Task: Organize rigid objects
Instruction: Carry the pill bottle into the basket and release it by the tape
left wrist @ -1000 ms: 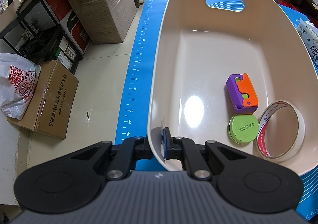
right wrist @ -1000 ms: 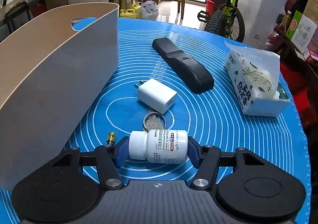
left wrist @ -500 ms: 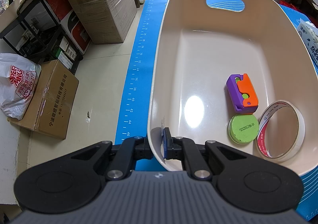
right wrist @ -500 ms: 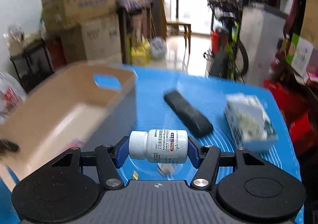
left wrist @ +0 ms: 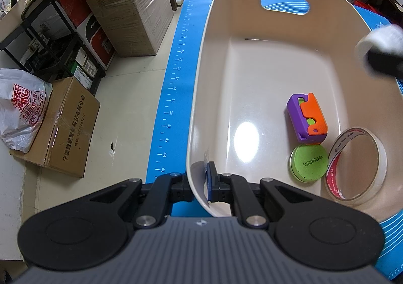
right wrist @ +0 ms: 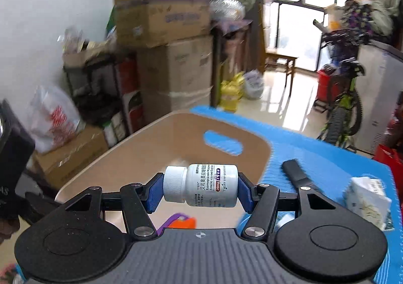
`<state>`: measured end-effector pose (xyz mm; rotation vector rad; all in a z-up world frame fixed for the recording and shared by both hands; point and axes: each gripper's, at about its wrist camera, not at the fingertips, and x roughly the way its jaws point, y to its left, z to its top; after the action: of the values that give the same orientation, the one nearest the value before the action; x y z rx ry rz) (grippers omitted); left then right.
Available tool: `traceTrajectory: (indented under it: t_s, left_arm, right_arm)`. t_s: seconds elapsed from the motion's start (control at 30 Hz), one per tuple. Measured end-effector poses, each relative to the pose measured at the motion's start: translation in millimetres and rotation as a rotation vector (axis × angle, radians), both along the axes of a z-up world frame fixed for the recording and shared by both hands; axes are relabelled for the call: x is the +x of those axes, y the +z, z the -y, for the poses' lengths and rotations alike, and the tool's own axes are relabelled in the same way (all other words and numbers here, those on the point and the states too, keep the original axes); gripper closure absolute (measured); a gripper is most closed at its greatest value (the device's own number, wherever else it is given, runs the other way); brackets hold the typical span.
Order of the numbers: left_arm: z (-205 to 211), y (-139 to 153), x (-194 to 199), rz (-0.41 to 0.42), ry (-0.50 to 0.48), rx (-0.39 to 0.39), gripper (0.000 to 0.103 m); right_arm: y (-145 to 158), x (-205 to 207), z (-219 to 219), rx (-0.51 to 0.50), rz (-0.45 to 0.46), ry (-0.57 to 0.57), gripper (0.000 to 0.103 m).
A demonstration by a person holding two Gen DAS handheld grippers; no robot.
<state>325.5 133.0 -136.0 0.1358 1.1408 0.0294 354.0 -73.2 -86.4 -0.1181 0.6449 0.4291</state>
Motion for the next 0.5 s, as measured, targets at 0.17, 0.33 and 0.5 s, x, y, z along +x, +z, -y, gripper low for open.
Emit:
traceTrajectory:
  t_s: [0.17,0.33,0.5]
  left_arm:
    - [0,0,-1,0.005,0.000,0.003,0.093]
    - [4,-1,-2,0.009,0.002,0.007,0.093]
    - [5,-1,-2,0.009,0.002,0.007,0.093]
  right_arm:
    - [-22,6,-27,-0.075,-0.105,0.033,0.040]
    - [-47,1,-49,-0.172,-0.194,0.080,0.040]
    - [-58,-6,-58,-0.239,-0.206,0.116,0.040]
